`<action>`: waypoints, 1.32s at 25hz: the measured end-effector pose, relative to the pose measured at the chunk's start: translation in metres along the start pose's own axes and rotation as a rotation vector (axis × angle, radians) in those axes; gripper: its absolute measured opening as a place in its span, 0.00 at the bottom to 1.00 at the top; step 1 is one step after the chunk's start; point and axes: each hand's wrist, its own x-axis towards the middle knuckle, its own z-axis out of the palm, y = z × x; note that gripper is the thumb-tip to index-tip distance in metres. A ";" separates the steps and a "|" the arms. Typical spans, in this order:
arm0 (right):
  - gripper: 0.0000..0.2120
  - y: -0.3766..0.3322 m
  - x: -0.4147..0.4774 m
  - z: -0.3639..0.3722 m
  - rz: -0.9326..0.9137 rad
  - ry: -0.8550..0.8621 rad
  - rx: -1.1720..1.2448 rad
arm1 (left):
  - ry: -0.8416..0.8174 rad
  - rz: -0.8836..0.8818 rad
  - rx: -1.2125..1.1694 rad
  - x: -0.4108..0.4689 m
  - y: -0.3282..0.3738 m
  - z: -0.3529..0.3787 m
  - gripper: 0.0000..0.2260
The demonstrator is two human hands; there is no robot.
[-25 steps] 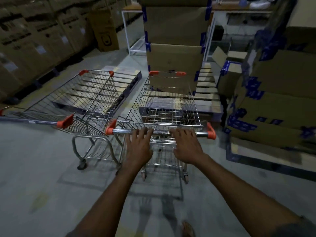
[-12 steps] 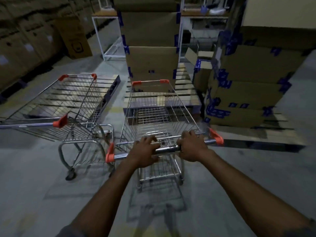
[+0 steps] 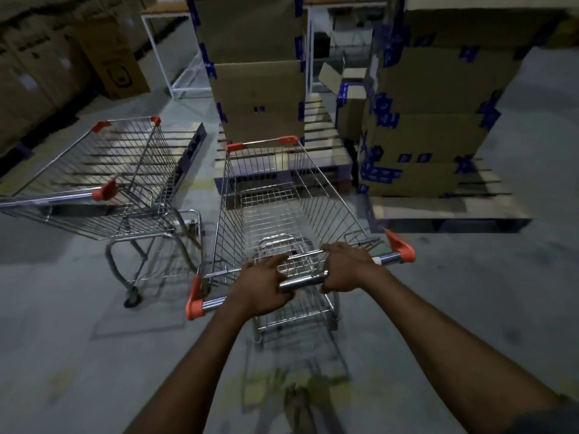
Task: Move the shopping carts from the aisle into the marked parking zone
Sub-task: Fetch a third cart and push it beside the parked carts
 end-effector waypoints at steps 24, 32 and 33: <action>0.39 -0.124 -0.235 0.129 0.470 0.210 0.324 | -0.182 0.521 0.148 -0.113 0.028 0.026 0.41; 0.46 -0.079 -0.292 0.159 0.592 0.178 0.377 | -0.260 0.647 0.126 -0.098 0.106 0.038 0.42; 0.46 -0.071 -0.299 0.162 0.608 0.173 0.389 | -0.266 0.651 0.108 -0.096 0.119 0.041 0.42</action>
